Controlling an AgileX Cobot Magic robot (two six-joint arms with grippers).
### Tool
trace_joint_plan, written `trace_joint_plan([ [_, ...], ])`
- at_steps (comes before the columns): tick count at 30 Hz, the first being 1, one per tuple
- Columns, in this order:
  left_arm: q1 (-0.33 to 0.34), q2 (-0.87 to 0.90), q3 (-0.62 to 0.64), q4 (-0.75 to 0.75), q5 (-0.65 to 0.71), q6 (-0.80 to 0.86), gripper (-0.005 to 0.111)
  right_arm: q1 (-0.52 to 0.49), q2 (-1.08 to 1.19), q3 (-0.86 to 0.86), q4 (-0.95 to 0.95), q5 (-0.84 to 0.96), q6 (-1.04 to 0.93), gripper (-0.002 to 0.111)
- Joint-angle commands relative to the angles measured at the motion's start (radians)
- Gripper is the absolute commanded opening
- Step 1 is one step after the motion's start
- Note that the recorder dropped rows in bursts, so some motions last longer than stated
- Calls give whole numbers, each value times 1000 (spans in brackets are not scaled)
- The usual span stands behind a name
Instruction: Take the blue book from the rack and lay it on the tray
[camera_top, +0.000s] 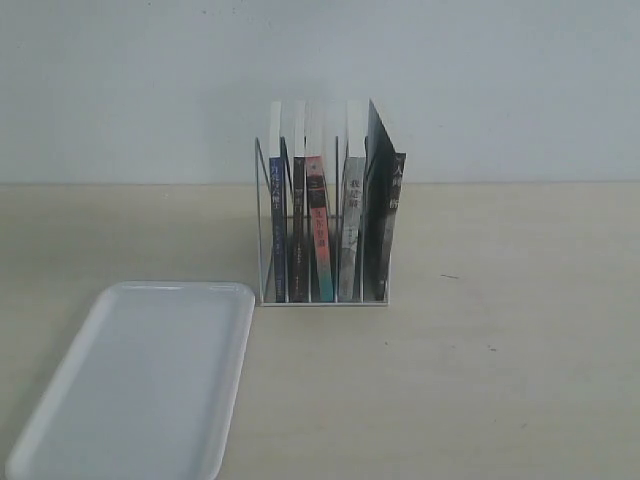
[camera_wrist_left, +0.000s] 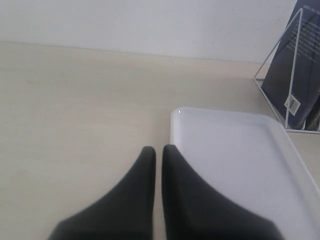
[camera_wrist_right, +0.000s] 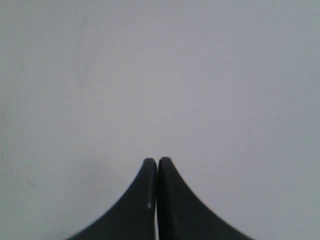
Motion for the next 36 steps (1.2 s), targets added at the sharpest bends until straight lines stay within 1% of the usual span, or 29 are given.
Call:
trace_joint_plan([
  [1,-4,-3,4,-4,-2,-7,4,-3,269,-131,-16,363,-26,0],
  [5,-4,-3,4,-4,-2,-7,4,-3,476,-175,-14,559,24,0],
  [8,-4,-3,4,-4,-2,-7,4,-3,581,-175,-14,633,45,0],
  [11,-4,-3,4,-4,-2,-7,4,-3,649,-175,18,694,61,0],
  [15,-4,-3,4,-4,-2,-7,4,-3,699,-200,68,759,7,0],
  [17,-4,-3,4,-4,-2,-7,4,-3,725,-237,107,824,-51,0],
  [22,-4,-3,4,-4,-2,-7,4,-3,776,-363,150,976,-72,0],
  [24,-4,-3,4,-4,-2,-7,4,-3,784,-408,171,990,-75,0],
  [29,-4,-3,4,-4,-2,-7,4,0,815,-489,243,960,-142,0],
  [34,-4,-3,4,-4,-2,-7,4,68,938,-590,250,893,-146,0],
  [36,-4,-3,4,-4,-2,-7,4,105,1006,-648,250,875,-146,5],
])
